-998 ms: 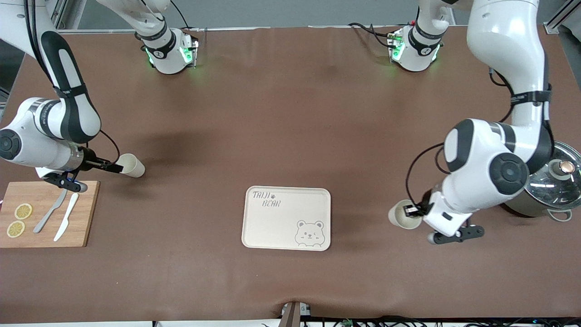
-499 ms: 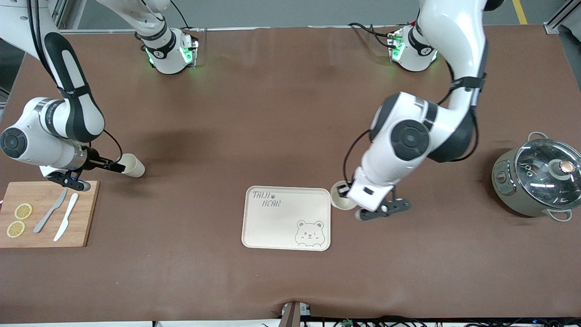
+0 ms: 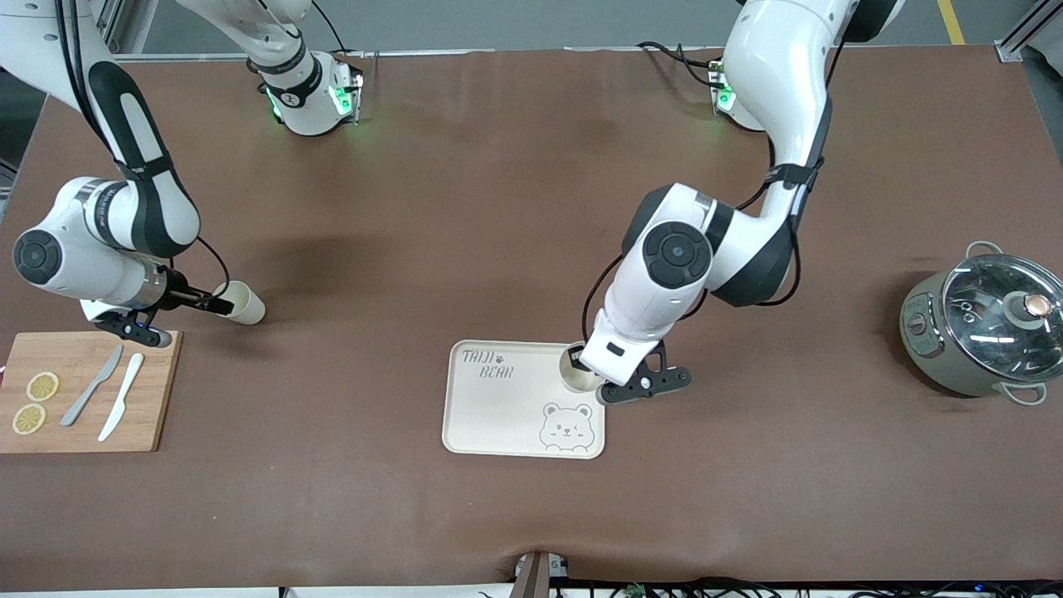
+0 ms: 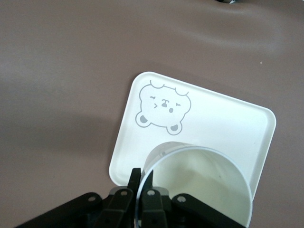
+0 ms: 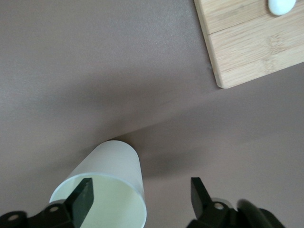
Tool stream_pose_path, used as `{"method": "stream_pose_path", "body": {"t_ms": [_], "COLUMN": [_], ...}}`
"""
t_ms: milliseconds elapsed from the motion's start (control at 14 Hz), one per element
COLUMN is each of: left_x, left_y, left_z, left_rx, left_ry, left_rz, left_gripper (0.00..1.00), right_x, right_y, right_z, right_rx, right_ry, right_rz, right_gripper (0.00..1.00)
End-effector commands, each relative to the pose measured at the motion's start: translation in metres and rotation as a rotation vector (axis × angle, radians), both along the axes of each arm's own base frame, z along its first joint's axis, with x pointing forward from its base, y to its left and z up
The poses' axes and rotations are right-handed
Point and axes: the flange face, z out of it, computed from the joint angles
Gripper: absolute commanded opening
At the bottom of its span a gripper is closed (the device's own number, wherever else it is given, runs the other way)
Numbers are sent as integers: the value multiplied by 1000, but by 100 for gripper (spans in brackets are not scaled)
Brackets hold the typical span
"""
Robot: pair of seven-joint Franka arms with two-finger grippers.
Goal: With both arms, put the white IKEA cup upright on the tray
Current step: 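Lift the cup with the left gripper and carry it over the tray, then lower the cup upright onto the tray and open the left gripper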
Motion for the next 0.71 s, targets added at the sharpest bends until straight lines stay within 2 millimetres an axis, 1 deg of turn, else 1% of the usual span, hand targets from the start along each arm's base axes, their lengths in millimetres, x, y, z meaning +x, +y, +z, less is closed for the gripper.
{"method": "stream_pose_path", "body": {"t_ms": [0, 71, 214, 356, 428, 499, 570, 641], "left_x": [4, 2, -3, -2, -1, 0, 4, 5], "left_y": [-14, -20, -32, -32, -31, -30, -27, -25], "left_z": [-15, -24, -42, -58, -62, -67, -68, -76], "left_rx": [3, 8, 21, 31, 31, 28, 21, 25], "left_ry": [-45, -52, -64, -64, -66, -70, -83, -82], "left_rz": [-3, -11, -20, -21, -20, -18, -17, -17], "left_gripper": [0, 0, 0, 0, 0, 0, 0, 0], "right_x": [-10, -10, -10, -10, -10, -11, -11, -11], "right_y": [1, 2, 2, 3, 3, 3, 2, 2], "right_z": [3, 3, 3, 3, 3, 3, 2, 3], "right_rx": [7, 7, 12, 17, 17, 18, 18, 19], "right_ry": [-16, -15, -16, -14, -14, -13, -11, -13], "right_rz": [7, 7, -2, -6, -6, -6, -8, -9], "right_gripper": [69, 58, 57, 57, 56, 42, 35, 23]}}
